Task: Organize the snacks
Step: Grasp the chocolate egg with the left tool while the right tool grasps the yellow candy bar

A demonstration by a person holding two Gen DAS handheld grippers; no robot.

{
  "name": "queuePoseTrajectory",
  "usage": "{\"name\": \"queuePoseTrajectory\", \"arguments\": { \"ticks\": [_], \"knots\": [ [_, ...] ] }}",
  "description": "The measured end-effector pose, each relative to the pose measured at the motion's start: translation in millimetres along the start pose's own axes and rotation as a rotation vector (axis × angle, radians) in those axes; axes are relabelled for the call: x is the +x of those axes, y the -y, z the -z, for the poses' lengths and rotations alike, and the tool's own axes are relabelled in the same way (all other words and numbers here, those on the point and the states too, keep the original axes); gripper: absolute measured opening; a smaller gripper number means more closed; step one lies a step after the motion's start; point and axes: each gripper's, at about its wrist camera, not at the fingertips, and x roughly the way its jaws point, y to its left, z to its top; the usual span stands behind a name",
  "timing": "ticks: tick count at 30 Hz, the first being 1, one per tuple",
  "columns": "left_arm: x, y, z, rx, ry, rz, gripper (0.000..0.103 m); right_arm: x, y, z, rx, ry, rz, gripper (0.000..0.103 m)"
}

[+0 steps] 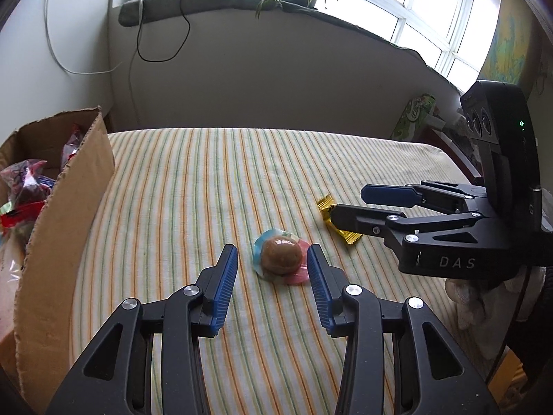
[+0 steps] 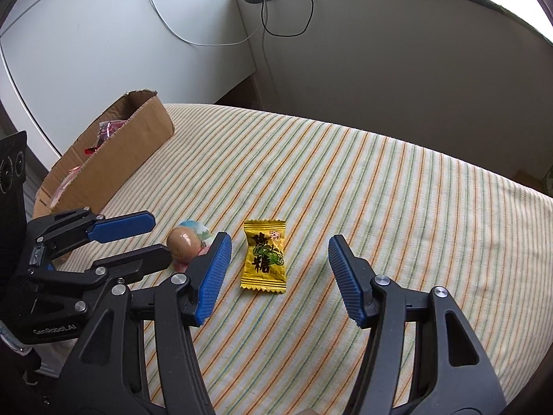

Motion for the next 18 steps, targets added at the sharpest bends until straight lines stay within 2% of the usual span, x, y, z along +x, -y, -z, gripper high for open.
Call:
{"name": "queuePoseTrajectory", "arguments": {
  "ticks": [2,5,13,18],
  "knots": [
    [4.0,0.4,-0.2,0.003,-0.006,-0.006,0.040,1.4,-0.7,-0.3,-0.006,-0.004,0.000,0.061],
    [10.8,-0.8,-1.9,0.000,-0.023,-0.006,0.040,5.4,-2.5,-1.1,-0.020,-0.015,0.005,0.054],
    [16.2,6.7,-3.2,0.036,-0.049,-0.008,0.040,11.5,-10.4,-2.3,-0.079,-0.032,0.042,0.052],
    [17.5,10.7,-3.7,0.056,-0.049,-0.014,0.038,14.0,-16.0,-1.8,-0.152,-0.044,0.100,0.038]
  ]
}}
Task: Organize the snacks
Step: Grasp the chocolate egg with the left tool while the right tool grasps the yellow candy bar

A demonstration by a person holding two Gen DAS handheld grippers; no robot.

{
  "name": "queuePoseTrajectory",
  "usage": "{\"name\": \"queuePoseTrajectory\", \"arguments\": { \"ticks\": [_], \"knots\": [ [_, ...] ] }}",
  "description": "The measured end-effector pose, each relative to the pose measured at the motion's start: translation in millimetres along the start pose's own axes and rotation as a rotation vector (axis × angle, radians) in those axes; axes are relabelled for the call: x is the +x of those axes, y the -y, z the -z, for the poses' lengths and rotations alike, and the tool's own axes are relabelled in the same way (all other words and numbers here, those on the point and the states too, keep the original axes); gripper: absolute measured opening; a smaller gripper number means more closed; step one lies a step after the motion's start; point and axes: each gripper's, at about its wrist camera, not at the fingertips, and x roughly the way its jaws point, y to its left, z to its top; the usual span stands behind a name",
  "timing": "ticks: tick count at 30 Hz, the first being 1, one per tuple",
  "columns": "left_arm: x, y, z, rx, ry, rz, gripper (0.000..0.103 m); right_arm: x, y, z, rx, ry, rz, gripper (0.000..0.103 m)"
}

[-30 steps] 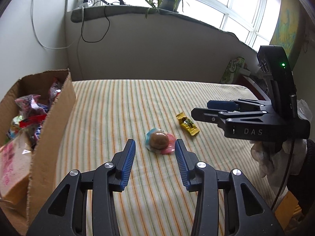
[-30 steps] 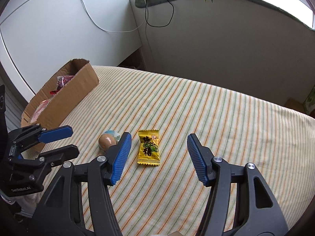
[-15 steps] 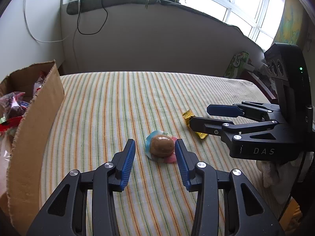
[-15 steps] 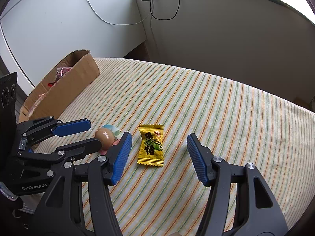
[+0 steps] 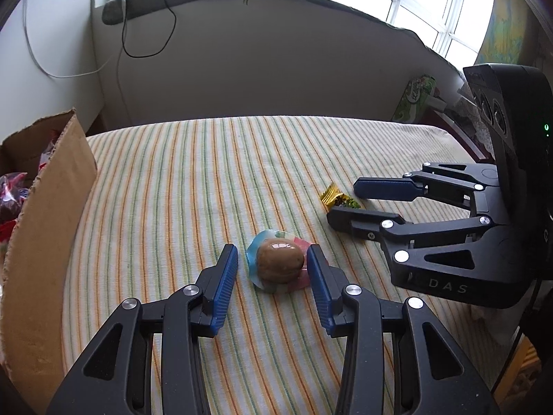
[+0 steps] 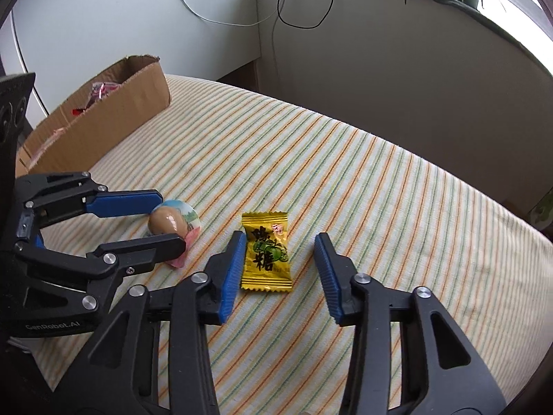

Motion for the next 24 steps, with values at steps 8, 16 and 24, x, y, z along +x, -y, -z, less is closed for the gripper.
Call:
{"name": "queuePoseTrajectory", "arguments": {
  "ticks": [8,16,24],
  "knots": [
    [-3.2,4.0,2.8,0.014,0.009,-0.002,0.030,-0.8,4.3,1.1,0.004,0.017,0.012,0.025],
    [-12.0,0.3,4.6,0.013,0.033,0.009,0.030,-20.1,10.1,5.7,0.026,0.053,0.017,0.024],
    [-26.0,3.1,3.3,0.025,0.067,0.015,0.030,-36.6,7.9,7.7,0.042,0.082,0.015,0.024]
  ]
}}
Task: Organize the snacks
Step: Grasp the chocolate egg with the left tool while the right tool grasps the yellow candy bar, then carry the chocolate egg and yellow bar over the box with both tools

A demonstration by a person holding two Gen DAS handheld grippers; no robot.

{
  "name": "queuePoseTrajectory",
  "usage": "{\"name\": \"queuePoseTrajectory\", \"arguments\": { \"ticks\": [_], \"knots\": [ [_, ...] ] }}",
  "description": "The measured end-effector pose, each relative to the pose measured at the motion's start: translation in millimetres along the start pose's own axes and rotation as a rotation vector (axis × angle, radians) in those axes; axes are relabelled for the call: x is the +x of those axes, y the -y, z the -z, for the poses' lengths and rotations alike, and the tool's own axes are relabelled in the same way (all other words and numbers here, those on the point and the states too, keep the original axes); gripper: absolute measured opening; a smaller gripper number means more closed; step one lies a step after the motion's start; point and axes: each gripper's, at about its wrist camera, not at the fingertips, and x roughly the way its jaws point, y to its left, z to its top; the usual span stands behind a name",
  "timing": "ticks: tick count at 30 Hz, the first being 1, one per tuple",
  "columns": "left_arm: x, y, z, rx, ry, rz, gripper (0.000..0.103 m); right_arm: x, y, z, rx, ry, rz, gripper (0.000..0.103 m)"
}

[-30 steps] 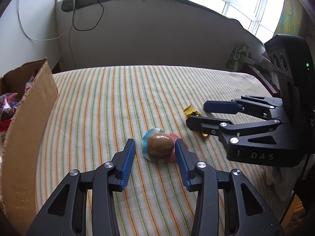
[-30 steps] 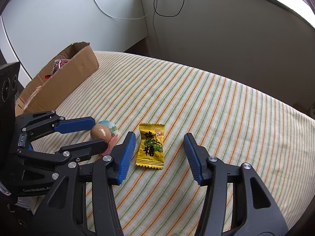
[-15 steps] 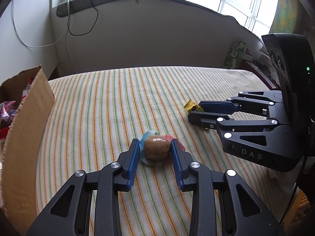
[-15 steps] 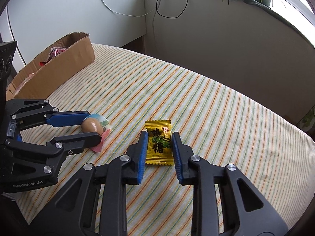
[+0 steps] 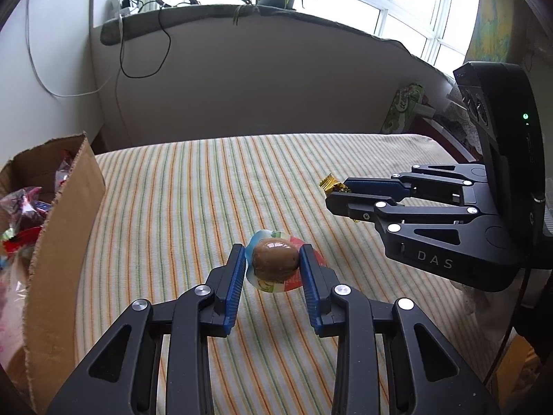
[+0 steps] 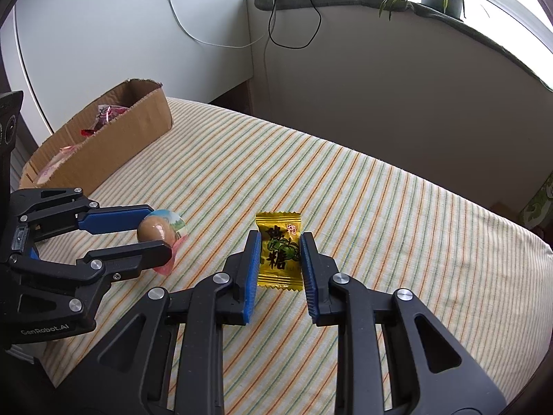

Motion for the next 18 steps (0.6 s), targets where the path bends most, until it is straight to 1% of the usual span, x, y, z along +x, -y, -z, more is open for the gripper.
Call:
{"name": "queuePoseTrajectory", "arguments": {
  "ticks": [10,18],
  "knots": [
    [-31.2,-3.3,-1.2,-0.007,0.064,0.001,0.030,-25.8,-13.7,-5.7,-0.013,0.043,-0.002,0.024],
    [-65.9,-12.6,0.7,-0.013,0.122,-0.016,0.030,-41.0,-43.0,-19.1,-0.045,0.082,-0.019,0.024]
  ]
}}
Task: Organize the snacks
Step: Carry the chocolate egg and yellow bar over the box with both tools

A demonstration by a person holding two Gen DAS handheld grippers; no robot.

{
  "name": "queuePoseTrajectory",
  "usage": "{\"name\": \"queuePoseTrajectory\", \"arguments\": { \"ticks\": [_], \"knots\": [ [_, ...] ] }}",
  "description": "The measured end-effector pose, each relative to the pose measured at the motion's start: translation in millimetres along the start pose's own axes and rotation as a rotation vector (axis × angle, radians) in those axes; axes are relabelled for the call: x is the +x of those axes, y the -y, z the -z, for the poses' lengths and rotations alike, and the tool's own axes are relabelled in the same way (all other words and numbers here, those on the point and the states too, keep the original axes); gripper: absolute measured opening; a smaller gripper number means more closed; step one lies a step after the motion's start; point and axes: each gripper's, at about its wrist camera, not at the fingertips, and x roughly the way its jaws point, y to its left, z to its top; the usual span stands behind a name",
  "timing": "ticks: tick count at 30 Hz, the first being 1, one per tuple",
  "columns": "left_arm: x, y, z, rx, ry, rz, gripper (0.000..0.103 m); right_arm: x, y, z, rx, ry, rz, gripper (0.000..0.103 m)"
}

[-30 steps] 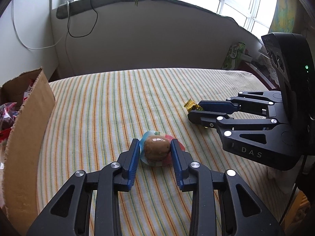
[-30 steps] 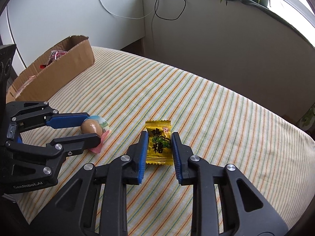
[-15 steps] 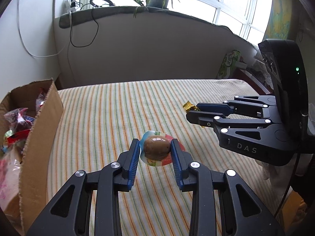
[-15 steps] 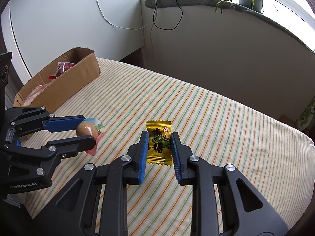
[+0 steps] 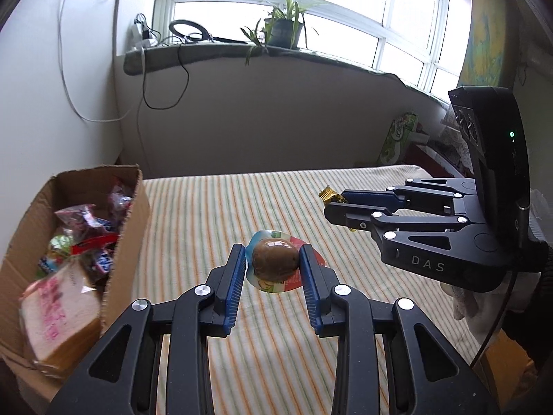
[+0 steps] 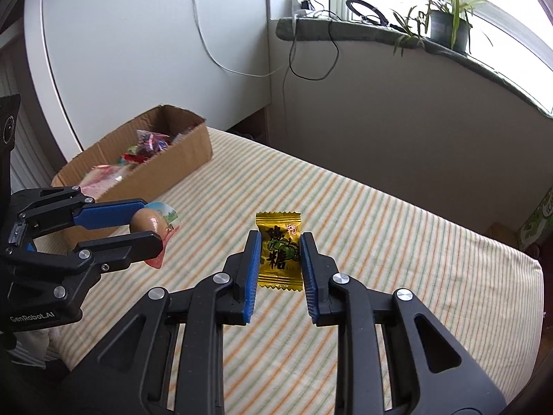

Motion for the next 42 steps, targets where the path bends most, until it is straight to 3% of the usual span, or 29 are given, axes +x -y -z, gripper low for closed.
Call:
{"name": "queuePoseTrajectory", "arguments": {
  "ticks": [22,42],
  "knots": [
    [-65.1,-78.6,8.8,-0.094,0.092,-0.092,0.030,14.4,-117.2,-60.4,-0.139,0.059,-0.107,0.024],
    [-81.6,-161.2,20.0,-0.183,0.087,-0.226,0.030,73.9,-184.0,-100.7,-0.186,0.001,-0.203,0.024]
  ]
}}
